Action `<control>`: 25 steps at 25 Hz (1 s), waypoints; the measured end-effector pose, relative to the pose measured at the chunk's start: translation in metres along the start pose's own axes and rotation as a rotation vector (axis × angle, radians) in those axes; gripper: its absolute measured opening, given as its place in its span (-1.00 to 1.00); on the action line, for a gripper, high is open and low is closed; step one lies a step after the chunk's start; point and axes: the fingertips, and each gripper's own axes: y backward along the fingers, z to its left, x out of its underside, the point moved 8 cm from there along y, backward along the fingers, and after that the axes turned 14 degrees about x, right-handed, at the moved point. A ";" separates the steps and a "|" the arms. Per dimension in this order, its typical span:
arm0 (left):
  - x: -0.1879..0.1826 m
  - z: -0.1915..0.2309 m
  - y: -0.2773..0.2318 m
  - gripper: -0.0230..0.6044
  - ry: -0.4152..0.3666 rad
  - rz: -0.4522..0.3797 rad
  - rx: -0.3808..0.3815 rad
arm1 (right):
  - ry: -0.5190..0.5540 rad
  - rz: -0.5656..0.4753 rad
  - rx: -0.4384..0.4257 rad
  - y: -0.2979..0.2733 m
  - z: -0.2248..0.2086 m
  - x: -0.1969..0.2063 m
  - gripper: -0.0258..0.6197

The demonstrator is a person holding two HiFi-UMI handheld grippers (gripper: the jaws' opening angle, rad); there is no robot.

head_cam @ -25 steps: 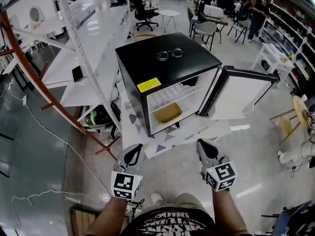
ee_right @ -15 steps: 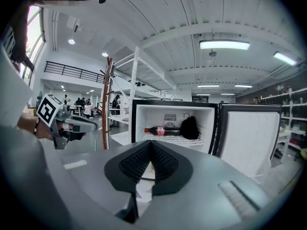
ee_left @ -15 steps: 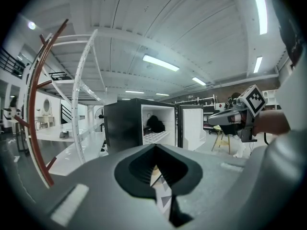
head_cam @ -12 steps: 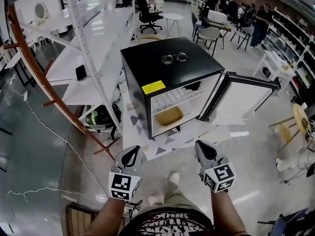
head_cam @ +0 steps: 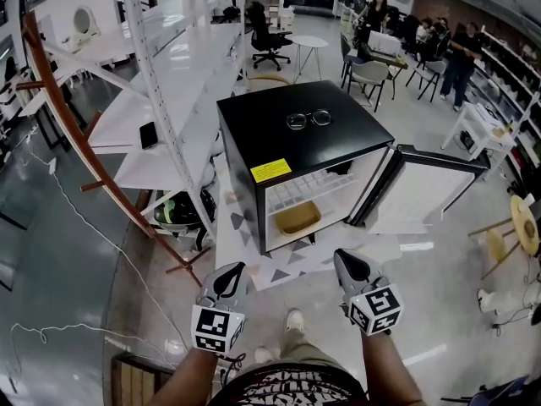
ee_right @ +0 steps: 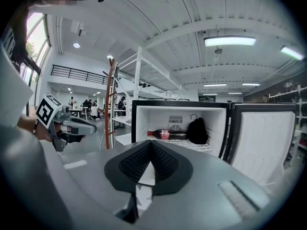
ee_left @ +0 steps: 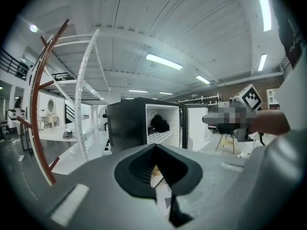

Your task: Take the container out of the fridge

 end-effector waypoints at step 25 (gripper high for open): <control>0.010 0.026 -0.066 -0.93 0.053 0.052 -0.003 | -0.041 0.127 -0.040 -0.084 -0.037 0.034 -0.84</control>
